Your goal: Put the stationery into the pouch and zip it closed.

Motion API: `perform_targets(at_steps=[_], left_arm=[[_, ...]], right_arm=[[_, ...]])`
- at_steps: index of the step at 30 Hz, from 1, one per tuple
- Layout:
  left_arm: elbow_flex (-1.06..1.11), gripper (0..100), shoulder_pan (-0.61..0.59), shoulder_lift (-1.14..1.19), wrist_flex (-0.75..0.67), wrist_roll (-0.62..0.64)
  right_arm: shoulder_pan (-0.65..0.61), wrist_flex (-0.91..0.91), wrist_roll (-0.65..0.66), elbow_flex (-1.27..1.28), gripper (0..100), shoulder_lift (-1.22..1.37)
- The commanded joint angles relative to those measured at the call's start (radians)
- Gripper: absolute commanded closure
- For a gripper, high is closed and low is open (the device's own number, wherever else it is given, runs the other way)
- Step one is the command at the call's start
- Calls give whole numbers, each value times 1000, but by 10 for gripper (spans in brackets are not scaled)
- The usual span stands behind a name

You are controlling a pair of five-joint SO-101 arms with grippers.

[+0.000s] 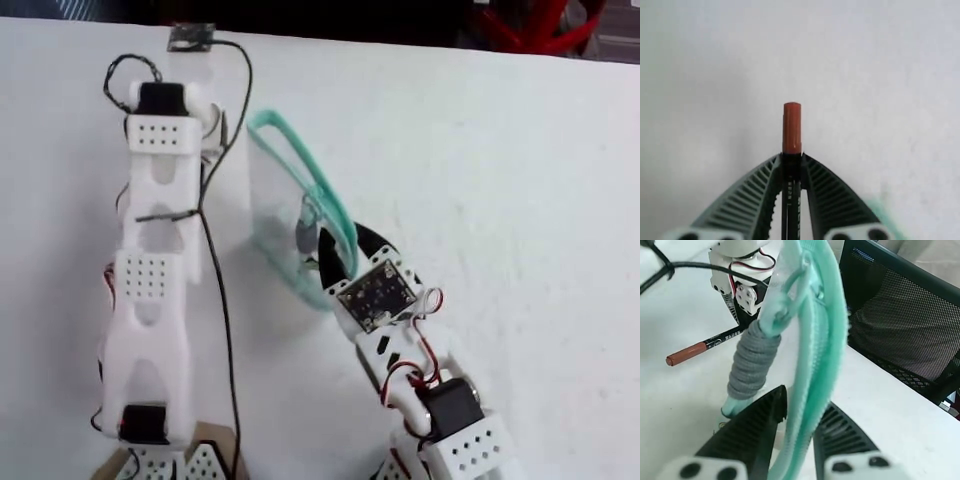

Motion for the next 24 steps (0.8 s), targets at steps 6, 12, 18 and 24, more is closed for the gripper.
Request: perform_targets(at_steps=[6,12,18,24], left_arm=[[664,976,116,-621,-49,0],[1094,976,102,-915,-324,0],[1568,976,142,-1345,-661,0],[1820,978,154,-1696,-925,-83]], right_arm=[[8,2,3,29,978,7],[8,2,3,29,978,7],[8,2,3,29,978,7],[8,2,3,29,978,7]])
